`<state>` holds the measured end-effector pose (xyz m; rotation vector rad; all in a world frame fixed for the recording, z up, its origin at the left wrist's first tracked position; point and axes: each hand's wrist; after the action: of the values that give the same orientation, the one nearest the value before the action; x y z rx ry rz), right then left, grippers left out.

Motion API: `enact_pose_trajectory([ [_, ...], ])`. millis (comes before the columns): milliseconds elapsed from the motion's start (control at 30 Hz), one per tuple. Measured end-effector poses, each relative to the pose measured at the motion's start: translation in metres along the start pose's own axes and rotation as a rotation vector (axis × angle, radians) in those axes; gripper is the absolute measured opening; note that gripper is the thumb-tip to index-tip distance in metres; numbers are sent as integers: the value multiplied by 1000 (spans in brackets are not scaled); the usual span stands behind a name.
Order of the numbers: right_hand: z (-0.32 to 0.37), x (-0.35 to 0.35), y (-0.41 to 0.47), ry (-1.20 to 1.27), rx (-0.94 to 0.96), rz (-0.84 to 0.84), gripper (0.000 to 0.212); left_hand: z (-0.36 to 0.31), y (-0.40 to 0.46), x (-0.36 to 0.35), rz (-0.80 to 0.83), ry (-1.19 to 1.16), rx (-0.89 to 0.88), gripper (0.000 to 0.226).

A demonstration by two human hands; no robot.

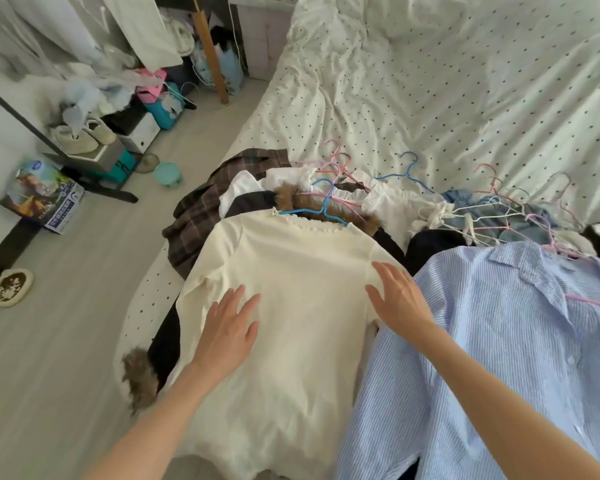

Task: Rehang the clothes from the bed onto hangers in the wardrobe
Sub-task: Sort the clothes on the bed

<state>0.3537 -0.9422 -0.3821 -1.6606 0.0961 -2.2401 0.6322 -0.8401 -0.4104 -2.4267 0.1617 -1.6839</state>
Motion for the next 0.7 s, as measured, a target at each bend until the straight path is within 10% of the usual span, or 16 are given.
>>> enact_pose_trajectory([
  [700, -19, -63, 183, 176, -440, 123, 37, 69, 281, -2, 204, 105, 193, 41],
])
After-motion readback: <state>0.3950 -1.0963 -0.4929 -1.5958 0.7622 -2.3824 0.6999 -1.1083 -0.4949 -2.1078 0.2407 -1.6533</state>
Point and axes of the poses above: each hand's wrist, its own y-axis towards the middle knuckle, its own x-axis out of the back of the hand, z = x × y, and after that the axes turned 4 degrees about -y, right-handed
